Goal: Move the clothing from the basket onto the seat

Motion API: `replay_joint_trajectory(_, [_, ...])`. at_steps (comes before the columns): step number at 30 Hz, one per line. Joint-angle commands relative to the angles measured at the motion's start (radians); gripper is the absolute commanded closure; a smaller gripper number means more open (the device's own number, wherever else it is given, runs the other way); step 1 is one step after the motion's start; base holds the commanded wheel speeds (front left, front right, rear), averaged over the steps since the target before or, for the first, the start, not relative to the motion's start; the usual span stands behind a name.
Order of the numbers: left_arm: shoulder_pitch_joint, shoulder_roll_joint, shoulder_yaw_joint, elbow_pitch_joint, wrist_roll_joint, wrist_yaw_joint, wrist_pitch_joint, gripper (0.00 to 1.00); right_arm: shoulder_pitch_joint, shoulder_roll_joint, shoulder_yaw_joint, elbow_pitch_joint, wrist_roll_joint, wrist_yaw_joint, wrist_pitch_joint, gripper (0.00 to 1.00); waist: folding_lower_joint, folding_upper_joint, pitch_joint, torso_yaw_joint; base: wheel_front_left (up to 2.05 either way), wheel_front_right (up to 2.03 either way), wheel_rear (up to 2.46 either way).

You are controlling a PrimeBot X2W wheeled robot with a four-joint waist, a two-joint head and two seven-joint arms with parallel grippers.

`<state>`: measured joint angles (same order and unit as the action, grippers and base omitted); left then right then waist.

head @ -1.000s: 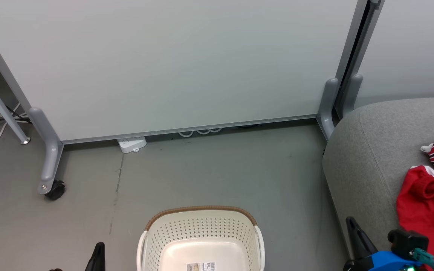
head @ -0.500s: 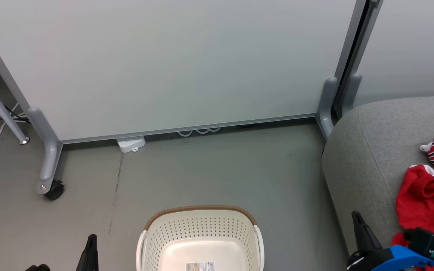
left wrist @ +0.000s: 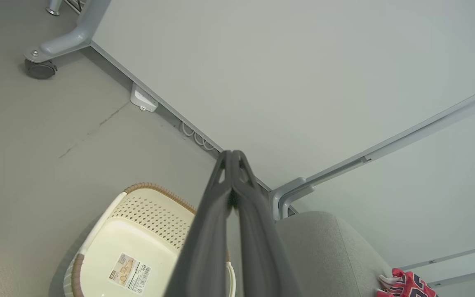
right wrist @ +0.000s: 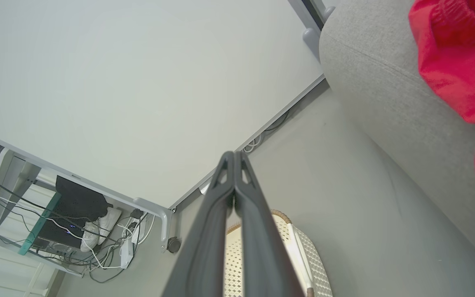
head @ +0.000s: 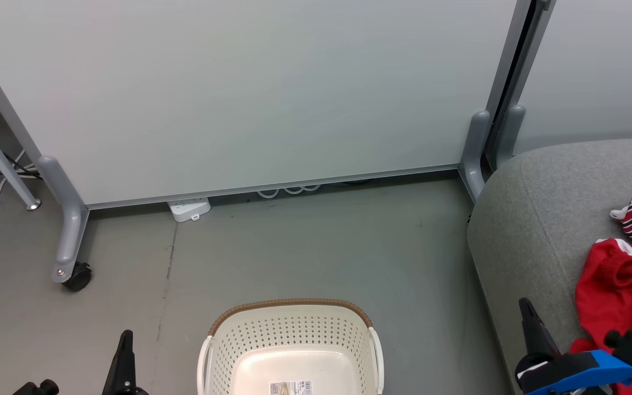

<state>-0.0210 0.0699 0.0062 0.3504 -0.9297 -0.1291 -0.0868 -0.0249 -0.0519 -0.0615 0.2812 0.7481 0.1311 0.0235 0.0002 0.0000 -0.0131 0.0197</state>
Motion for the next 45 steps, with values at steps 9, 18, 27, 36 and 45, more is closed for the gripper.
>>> replay_joint_trajectory(9, [-0.038, 0.0, 0.024, -0.031, -0.115, -0.001, 0.034, 1.0, -0.038, 0.001, -0.011, -0.02, 0.148, 0.0, 0.016, 1.0, -0.0001, 0.0, 0.002, -0.002, 0.0, 0.0, 0.0])
replay_joint_trajectory(18, [-0.047, -0.003, 0.039, -0.043, -0.204, -0.001, 0.061, 1.0, -0.046, 0.001, -0.018, -0.023, 0.262, 0.0, 0.028, 1.0, -0.0001, 0.0, 0.004, -0.004, 0.0, 0.0, 0.0])
replay_joint_trajectory(27, [-0.055, -0.005, 0.051, -0.055, -0.287, -0.002, 0.085, 1.0, -0.054, 0.001, -0.024, -0.026, 0.365, 0.0, 0.039, 1.0, -0.0001, 0.0, 0.005, -0.006, 0.0, 0.0, 0.0])
replay_joint_trajectory(36, [-0.063, -0.007, 0.063, -0.065, -0.363, -0.002, 0.108, 1.0, -0.061, 0.001, -0.03, -0.029, 0.461, 0.0, 0.049, 1.0, -0.0001, 0.0, 0.007, -0.008, 0.0, 0.0, 0.0])
replay_joint_trajectory(45, [-0.07, -0.01, 0.074, -0.075, -0.433, -0.002, 0.129, 1.0, -0.068, 0.002, -0.035, -0.031, 0.55, 0.0, 0.058, 1.0, -0.0001, 0.0, 0.009, -0.011, 0.0, 0.0, 0.0])
